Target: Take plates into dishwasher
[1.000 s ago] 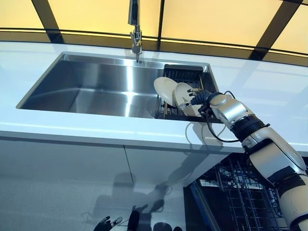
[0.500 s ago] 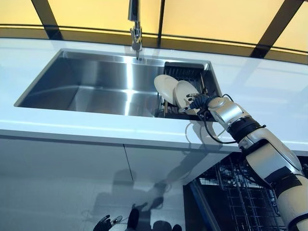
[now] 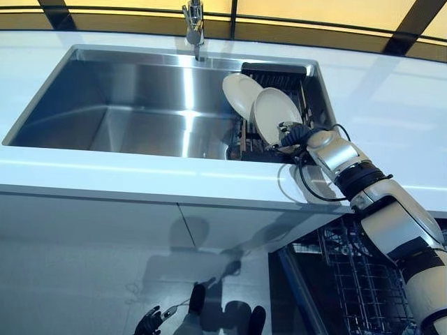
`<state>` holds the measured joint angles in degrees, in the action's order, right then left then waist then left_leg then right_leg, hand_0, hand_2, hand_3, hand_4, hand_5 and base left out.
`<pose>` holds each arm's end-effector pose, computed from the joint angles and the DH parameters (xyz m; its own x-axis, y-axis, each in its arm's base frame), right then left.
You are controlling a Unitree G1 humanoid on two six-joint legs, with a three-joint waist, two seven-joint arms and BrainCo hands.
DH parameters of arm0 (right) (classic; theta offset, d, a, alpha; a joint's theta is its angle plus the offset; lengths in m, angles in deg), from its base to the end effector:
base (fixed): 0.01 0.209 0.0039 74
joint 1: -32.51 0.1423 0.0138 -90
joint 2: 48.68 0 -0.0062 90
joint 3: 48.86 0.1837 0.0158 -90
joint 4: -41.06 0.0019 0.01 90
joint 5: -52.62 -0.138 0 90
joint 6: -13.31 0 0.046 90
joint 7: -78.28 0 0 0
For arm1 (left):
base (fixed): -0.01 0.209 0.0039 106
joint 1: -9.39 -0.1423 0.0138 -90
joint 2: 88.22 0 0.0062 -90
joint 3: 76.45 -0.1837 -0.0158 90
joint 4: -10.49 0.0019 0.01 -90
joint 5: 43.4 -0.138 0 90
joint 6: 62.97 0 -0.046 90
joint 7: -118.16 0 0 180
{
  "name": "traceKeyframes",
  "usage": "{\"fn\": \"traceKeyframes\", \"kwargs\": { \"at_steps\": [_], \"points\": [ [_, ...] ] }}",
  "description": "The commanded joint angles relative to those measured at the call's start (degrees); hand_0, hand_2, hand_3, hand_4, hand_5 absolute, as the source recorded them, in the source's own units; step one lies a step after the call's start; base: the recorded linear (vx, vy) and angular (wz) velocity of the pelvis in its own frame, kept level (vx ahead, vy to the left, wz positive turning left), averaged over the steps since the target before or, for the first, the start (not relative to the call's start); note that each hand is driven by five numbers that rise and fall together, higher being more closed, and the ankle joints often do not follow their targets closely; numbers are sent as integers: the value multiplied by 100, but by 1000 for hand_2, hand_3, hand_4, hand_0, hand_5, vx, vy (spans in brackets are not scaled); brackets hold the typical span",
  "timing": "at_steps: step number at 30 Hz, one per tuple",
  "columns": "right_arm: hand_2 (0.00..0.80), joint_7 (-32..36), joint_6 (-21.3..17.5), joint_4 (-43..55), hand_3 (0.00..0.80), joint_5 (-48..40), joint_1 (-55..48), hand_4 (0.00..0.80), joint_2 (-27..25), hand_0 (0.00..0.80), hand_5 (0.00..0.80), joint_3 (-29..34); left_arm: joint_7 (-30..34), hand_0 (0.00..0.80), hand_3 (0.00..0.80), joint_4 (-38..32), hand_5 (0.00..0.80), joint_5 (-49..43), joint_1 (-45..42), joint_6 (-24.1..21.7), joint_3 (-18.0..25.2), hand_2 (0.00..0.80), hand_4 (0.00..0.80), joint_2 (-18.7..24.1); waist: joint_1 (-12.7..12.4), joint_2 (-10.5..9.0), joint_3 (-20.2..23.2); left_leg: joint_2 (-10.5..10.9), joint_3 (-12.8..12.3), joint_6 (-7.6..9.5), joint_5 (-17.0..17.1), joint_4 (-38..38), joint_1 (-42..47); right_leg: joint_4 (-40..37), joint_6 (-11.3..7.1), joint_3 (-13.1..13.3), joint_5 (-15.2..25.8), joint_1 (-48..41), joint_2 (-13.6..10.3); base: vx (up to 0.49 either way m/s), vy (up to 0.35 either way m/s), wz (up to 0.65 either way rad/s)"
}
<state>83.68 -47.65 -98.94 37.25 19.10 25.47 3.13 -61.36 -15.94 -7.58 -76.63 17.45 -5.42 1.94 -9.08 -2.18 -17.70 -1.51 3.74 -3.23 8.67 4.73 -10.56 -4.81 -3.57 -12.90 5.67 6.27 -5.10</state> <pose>0.3714 -0.1696 0.2534 0.9805 -0.0168 -0.1957 -0.1179 0.7465 -0.6549 0.1199 0.2183 -0.0990 0.6186 0.1232 -0.7760 -0.2082 0.9780 -0.0107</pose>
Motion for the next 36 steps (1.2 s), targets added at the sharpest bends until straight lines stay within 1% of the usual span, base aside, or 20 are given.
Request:
{"fn": "traceKeyframes", "kwargs": {
  "at_steps": [1,3,4,7,14,16,17,19,20,21,27,34,36],
  "points": [
    [0,-105,8,-348,0,348,407,0,-80,0,0,-507,-11,0,0,-29,0,215,280,-234,-88,0,0,1,-227,-179,-272,212,-240,97,-210,27,116,80,-202,100,393,195,-301,-18,29,3],
    [0,-237,36,-425,0,329,504,0,-108,0,0,-567,12,0,0,-57,0,244,254,-252,-107,0,0,8,-243,-150,-288,218,-229,99,-199,27,86,79,-205,93,395,222,-305,-29,24,3],
    [173,-341,22,-478,173,357,565,173,-117,173,173,-602,25,0,0,-68,0,253,249,-247,-103,0,0,6,-251,-136,-289,219,-225,98,-194,27,65,78,-206,91,395,241,-308,-36,25,2],
    [800,-642,-25,-569,800,467,708,800,-150,800,800,-649,42,0,0,-69,0,237,246,-272,-116,0,0,8,-267,-110,-291,228,-200,99,-184,27,36,81,-210,84,396,267,-311,-10,6,0],
    [800,-1246,-202,-593,800,603,944,800,-310,800,800,-798,39,0,0,-121,0,155,199,-284,-195,0,0,0,-291,-46,-234,255,-132,116,-189,27,42,88,-232,59,375,257,-326,-8,4,3],
    [800,-1451,-286,-476,800,712,932,800,-342,800,800,-797,3,0,0,-149,0,124,179,-277,-207,0,0,-22,-280,-33,-207,260,-123,122,-199,27,61,86,-236,63,367,243,-329,0,0,0],
    [800,-1502,-248,-397,800,770,925,800,-347,800,800,-795,1,0,0,-143,0,124,183,-266,-213,0,0,-17,-273,-30,-188,262,-119,124,-203,27,69,86,-236,66,362,238,-327,0,0,0],
    [800,-1697,-289,-277,800,734,871,800,-385,800,800,-801,-8,0,0,-148,0,79,159,-259,-203,0,0,-39,-256,-10,-141,265,-114,130,-217,27,92,80,-236,79,354,225,-327,0,0,0],
    [800,-1861,-387,-215,800,755,837,800,-424,800,800,-797,-8,0,0,-129,0,83,134,-284,-214,0,0,-48,-245,-1,-113,262,-113,132,-231,27,113,76,-234,89,340,209,-326,0,0,0],
    [800,-1943,-401,-155,800,763,822,800,-456,800,800,-782,-7,0,0,-124,0,66,124,-284,-207,0,0,-52,-241,2,-95,261,-115,134,-240,27,125,73,-235,93,336,199,-326,0,0,0],
    [800,-2225,-591,-12,800,762,720,800,-641,800,800,-669,-16,0,0,-79,0,-56,65,-353,-202,0,0,-71,-224,-1,13,250,-122,131,-280,27,206,50,-243,95,307,107,-319,0,0,0],
    [800,-2348,-829,194,800,328,465,800,-885,800,800,-421,-15,0,0,2,0,-305,-43,-332,-144,0,0,-30,-174,-88,266,236,-158,134,-352,27,414,9,-249,100,267,-107,-306,55,-20,3],
    [800,-2283,-995,308,800,-7,360,800,-979,800,800,-273,-8,0,0,49,0,-413,-92,-324,-109,0,0,-29,-134,-117,371,222,-190,134,-385,27,511,4,-248,117,250,-195,-305,79,-9,0]
  ]
}}
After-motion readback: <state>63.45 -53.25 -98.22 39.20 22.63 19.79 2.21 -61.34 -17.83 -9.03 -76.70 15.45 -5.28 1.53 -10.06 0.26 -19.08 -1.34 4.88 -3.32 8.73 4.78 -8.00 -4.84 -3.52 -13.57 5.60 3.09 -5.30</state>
